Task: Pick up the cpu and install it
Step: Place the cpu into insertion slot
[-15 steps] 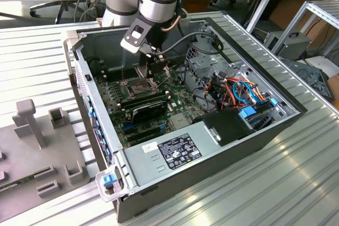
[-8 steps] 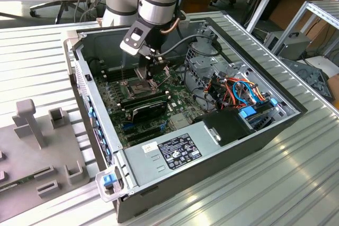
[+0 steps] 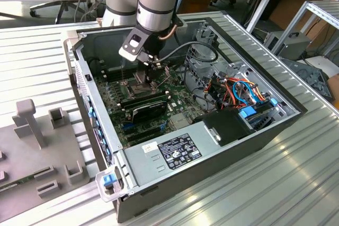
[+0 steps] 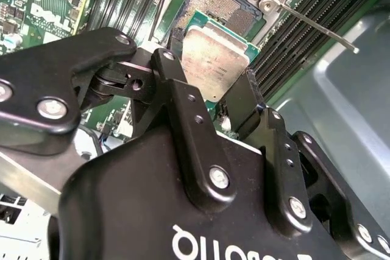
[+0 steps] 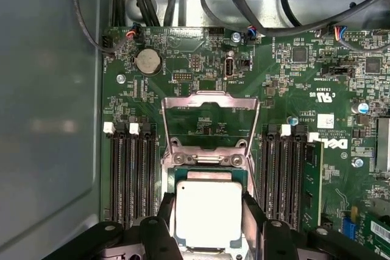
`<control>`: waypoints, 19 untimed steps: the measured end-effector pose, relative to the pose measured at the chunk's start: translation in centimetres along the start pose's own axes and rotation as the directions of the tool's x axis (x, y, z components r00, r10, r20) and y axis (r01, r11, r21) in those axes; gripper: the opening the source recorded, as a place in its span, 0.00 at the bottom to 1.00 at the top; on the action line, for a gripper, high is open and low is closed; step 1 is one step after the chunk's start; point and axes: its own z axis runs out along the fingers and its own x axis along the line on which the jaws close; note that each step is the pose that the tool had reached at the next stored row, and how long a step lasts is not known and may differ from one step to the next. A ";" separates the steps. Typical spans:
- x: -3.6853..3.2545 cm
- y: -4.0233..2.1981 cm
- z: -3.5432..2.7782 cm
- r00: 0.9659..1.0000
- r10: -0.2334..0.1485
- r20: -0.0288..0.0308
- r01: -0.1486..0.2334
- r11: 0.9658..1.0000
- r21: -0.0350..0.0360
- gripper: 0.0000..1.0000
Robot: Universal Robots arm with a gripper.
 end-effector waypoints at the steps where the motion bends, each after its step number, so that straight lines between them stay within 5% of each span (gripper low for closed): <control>1: -0.01 -0.02 0.21 1.000 0.000 0.000 0.000 1.000 0.000 0.53; 19: -0.07 -0.49 2.06 1.000 -0.007 0.000 0.007 1.000 0.000 0.53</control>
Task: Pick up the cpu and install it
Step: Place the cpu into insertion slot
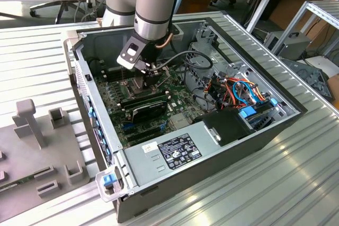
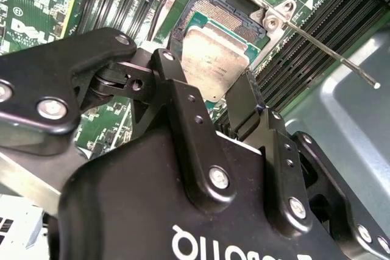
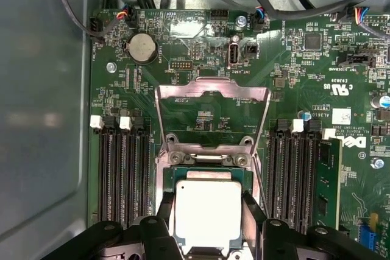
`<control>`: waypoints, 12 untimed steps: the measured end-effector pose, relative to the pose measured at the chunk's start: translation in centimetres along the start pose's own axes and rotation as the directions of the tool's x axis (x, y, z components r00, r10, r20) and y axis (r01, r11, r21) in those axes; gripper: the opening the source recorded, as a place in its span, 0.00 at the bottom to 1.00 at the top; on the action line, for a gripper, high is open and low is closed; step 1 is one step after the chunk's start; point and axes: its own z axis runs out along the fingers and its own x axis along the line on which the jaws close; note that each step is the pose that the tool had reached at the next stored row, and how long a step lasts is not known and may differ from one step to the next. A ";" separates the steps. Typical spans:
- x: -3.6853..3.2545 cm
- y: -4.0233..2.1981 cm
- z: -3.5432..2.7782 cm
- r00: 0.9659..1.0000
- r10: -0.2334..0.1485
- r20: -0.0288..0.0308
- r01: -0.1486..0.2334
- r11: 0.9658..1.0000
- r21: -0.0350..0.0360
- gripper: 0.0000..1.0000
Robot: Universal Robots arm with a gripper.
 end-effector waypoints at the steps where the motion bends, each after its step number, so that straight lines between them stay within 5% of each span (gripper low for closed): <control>1: 0.00 -0.05 0.07 1.000 0.000 0.000 0.000 1.000 0.000 0.53; 12: -0.01 -0.30 0.20 1.000 0.000 0.000 0.000 1.000 0.000 0.53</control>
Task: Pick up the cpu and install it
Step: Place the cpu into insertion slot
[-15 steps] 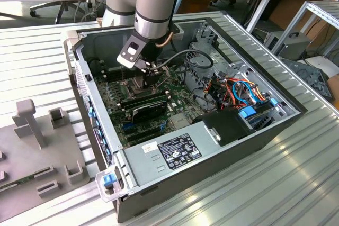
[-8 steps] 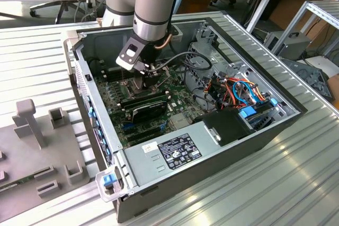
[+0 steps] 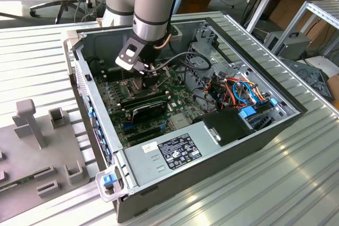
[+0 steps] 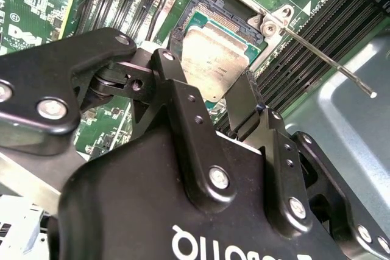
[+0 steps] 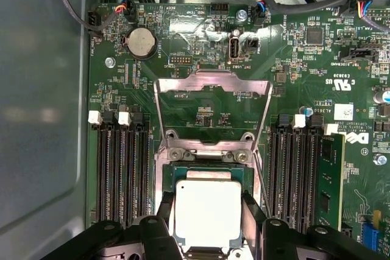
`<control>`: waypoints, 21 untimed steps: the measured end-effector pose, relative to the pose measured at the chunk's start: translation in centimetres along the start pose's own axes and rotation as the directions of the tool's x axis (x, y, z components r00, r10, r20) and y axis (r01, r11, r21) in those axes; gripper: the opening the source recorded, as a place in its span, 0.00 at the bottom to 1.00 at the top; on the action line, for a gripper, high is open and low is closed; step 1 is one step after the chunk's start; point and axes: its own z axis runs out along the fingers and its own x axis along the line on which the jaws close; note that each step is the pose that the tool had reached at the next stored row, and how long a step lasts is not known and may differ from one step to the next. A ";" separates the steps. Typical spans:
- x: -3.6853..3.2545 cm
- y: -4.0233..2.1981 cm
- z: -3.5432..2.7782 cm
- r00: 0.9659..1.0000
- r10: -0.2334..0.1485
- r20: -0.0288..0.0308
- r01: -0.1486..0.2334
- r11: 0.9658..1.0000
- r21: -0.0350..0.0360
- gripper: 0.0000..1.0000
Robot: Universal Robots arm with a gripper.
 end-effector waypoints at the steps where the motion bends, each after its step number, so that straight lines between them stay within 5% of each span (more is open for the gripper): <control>1: 0.00 0.00 0.07 1.000 0.000 0.000 0.000 1.000 0.000 0.53; 21: -0.03 -0.09 0.80 1.000 0.000 0.000 0.000 1.000 0.000 0.53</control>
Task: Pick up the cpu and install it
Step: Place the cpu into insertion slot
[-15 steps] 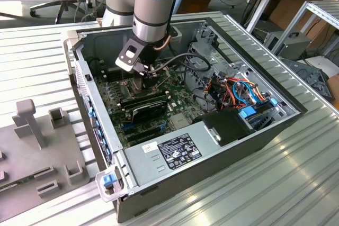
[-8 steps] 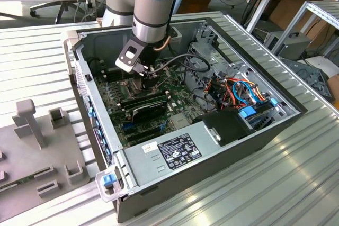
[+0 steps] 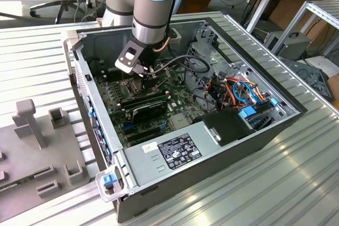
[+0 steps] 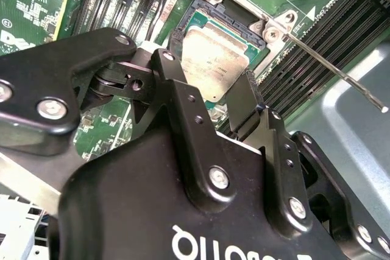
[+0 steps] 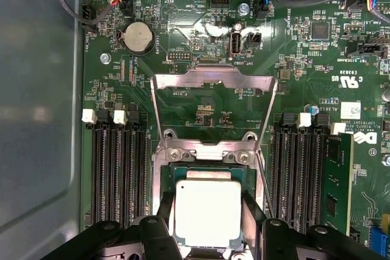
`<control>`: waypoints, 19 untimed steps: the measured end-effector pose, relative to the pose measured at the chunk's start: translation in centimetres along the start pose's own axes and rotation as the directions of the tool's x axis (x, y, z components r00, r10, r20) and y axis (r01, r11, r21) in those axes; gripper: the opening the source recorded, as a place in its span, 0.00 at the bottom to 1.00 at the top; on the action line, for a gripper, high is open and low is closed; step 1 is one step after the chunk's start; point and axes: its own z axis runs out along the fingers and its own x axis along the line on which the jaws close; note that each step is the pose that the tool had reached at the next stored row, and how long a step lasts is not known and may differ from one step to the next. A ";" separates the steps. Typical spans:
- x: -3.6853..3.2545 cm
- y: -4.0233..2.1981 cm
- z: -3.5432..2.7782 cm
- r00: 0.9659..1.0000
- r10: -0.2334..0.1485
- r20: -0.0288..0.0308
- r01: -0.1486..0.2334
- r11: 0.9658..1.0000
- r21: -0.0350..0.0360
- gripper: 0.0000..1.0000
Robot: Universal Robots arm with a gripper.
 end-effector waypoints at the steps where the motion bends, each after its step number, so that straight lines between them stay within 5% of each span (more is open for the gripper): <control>1: 0.00 0.00 0.01 1.000 0.000 0.000 0.000 1.000 0.000 0.53; 19: 0.00 -0.18 0.22 1.000 0.000 0.000 0.000 1.000 0.000 0.53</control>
